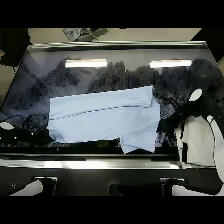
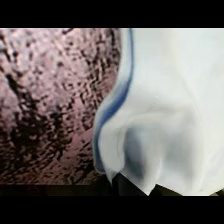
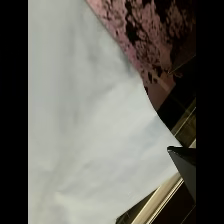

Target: Fold the shirts.

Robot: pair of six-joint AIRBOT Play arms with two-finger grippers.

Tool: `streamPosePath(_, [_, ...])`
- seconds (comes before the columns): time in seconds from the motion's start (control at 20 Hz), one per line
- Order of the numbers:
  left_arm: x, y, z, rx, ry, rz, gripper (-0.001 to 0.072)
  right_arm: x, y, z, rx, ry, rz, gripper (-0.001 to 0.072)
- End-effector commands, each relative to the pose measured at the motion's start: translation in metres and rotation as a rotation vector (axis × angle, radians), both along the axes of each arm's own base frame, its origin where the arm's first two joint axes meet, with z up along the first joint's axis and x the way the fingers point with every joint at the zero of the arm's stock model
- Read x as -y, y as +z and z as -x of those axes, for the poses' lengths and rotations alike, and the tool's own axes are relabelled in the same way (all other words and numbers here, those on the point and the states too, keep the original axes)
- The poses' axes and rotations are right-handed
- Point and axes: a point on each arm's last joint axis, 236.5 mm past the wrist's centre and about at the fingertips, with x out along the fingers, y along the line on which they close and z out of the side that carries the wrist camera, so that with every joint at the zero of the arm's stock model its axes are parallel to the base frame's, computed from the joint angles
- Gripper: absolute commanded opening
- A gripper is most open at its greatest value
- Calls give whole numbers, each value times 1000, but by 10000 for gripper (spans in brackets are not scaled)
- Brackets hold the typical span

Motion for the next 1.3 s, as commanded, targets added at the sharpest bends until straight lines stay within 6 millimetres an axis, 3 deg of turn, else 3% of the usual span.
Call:
streamPosePath(0.0, [-1, 3, -1, 18, -12, -7, 40, -19, -28, 44, -50, -32, -50, 562])
streamPosePath(0.15, [0, 6, 0, 18, -16, -4, 40, -33, -47, 43, -15, -100, -95, 550])
streamPosePath(0.35, [1, 6, 1, 16, -17, -1, 40, -32, -64, 41, -33, -152, -81, 533])
streamPosePath(0.4, [1, 6, 1, 16, -17, -1, 40, -33, -67, 41, -39, -157, -83, 499])
streamPosePath(0.5, [1, 6, 1, 16, -17, -1, 40, -34, -69, 35, -24, -178, -87, 337])
streamPosePath(0.55, [0, 6, 1, 17, -17, -2, 41, -35, -68, 32, -18, -185, -92, 162])
streamPosePath(0.6, [0, 6, 0, 20, -21, -3, 40, -35, -68, 32, -18, -185, -93, 57])
streamPosePath(0.65, [-1, 8, -1, 32, -39, -6, 40, -36, -65, 32, -10, -163, -98, 57])
streamPosePath(0.8, [-11, 33, -22, 114, -62, -43, 39, -33, -36, 16, 106, -99, -104, 54])
streamPosePath(0.95, [-27, 87, -55, 260, -40, -123, 36, -27, 23, -24, 296, -107, -78, 53])
streamPosePath(1.1, [-39, 129, -88, 354, -9, -170, 34, -19, 73, -75, 446, -145, -65, 52])
streamPosePath(1.25, [-43, 144, -126, 387, -2, -176, 34, -14, 99, -141, 565, -224, -90, 52])
